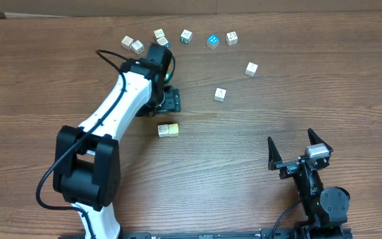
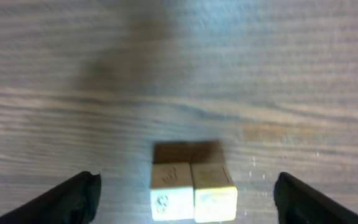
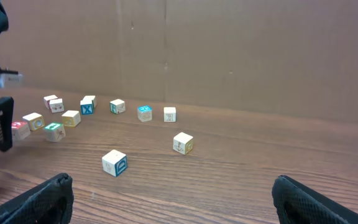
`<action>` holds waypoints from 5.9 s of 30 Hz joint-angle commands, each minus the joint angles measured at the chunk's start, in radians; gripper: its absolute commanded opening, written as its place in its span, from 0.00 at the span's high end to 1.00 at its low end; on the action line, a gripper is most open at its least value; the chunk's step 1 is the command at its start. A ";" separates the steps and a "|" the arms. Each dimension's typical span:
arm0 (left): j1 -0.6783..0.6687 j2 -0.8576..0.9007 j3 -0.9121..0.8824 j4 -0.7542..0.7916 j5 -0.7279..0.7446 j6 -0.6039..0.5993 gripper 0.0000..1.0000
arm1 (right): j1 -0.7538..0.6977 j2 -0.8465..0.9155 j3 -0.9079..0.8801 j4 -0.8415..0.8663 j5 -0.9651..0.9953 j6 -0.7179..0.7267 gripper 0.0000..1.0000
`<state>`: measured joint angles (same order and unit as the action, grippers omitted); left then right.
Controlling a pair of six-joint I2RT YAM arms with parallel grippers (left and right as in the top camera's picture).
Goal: Form a horizontal line
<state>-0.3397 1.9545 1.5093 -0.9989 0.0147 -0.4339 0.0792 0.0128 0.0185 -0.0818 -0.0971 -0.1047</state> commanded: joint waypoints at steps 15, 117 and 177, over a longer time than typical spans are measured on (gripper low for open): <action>-0.067 0.003 -0.175 0.106 -0.016 0.000 0.09 | -0.003 -0.010 -0.010 0.005 0.001 -0.001 0.00; 0.452 0.003 -0.181 0.272 -0.164 0.053 0.00 | -0.003 -0.010 -0.010 0.005 0.001 -0.001 0.00; 0.451 0.003 -0.181 0.271 -0.164 0.053 0.00 | -0.003 -0.010 0.151 0.103 -0.033 0.141 0.00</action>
<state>0.1150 1.9545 1.3308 -0.7277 -0.1364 -0.4072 0.0792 0.0132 0.0467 0.0521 -0.0830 -0.0055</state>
